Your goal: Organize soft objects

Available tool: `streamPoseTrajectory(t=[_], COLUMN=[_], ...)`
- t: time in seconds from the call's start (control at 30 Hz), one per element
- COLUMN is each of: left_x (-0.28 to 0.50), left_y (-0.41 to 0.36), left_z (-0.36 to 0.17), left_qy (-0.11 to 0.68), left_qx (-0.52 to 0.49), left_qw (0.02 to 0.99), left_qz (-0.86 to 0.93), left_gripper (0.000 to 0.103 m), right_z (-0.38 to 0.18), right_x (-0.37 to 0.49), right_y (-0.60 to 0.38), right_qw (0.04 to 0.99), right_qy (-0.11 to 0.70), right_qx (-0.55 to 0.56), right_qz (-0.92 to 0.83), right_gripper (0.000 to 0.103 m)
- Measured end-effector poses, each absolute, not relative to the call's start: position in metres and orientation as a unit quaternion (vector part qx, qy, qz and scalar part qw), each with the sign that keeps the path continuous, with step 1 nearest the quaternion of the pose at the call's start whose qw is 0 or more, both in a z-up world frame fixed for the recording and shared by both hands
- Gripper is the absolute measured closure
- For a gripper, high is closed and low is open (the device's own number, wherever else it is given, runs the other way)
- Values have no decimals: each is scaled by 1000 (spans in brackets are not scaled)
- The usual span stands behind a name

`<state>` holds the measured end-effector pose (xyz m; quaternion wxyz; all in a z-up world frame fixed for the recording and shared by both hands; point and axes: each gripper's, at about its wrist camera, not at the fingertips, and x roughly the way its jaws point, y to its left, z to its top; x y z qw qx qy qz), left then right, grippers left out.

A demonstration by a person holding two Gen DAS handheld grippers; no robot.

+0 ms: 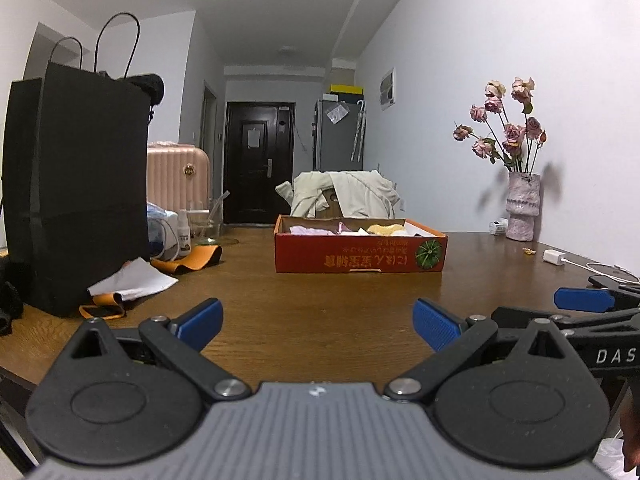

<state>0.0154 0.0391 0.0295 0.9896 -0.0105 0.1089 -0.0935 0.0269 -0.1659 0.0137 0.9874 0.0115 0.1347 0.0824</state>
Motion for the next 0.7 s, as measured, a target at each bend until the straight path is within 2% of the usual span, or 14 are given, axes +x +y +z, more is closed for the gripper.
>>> streamPoseTrajectory(t=[0.7], left_x=[13], left_y=[34], left_z=[29], left_qy=[101], left_qx=[0], left_qw=[989], left_qz=[-105], left_gripper=[0], right_z=[13], right_x=[27], right_y=[-168], right_qw=[988], right_qy=[133], right_qx=[15], right_qz=[78], right_gripper=[4])
